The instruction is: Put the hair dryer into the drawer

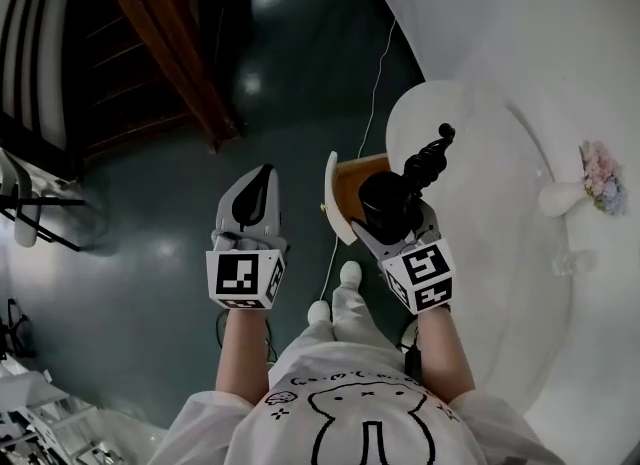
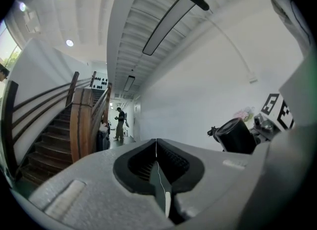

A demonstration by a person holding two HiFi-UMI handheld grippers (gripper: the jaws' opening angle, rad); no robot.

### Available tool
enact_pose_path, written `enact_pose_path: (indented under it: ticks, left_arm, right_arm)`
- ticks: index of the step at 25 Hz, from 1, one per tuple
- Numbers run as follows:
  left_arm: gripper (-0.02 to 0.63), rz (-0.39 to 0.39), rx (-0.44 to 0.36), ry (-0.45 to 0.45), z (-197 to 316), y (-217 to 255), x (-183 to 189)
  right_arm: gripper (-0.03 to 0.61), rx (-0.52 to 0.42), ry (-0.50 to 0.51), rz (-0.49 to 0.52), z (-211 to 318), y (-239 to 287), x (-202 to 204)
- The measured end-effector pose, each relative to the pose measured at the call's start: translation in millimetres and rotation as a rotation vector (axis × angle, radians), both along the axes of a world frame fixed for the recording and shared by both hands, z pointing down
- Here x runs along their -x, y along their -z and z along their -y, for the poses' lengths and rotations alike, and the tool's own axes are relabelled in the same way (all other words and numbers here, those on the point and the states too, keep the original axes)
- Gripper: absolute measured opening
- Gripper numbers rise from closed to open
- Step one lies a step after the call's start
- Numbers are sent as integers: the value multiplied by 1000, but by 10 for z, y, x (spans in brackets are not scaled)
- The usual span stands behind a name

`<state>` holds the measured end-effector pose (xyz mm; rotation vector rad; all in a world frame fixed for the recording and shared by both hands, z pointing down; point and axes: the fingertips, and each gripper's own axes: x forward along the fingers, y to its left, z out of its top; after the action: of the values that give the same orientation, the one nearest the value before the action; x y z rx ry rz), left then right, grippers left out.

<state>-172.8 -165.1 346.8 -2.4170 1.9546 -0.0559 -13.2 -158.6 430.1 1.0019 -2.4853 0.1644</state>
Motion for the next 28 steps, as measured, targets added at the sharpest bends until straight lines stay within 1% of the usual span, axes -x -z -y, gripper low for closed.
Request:
enact_pose_path:
  ticks: [6, 11, 17, 23, 25, 28]
  left_arm:
    - [18, -8, 39, 44, 396, -140, 9]
    - [18, -12, 60, 94, 715, -238, 41]
    - [18, -19, 89, 148, 966, -335, 105]
    - [18, -10, 112, 168, 1146, -426, -21]
    - [18, -5, 122, 166, 1174, -478, -46]
    - [18, -4, 153, 155, 1167, -585, -33]
  right_arm:
    - [357, 131, 160, -15, 228, -391, 191]
    - [356, 240, 254, -44, 485, -780, 268]
    - [357, 360, 338, -76, 690, -1134, 364]
    - [357, 450, 431, -130, 753, -1456, 390]
    - [357, 476, 445, -140, 762, -1557, 396]
    - [357, 529, 434, -153, 746, -1709, 405]
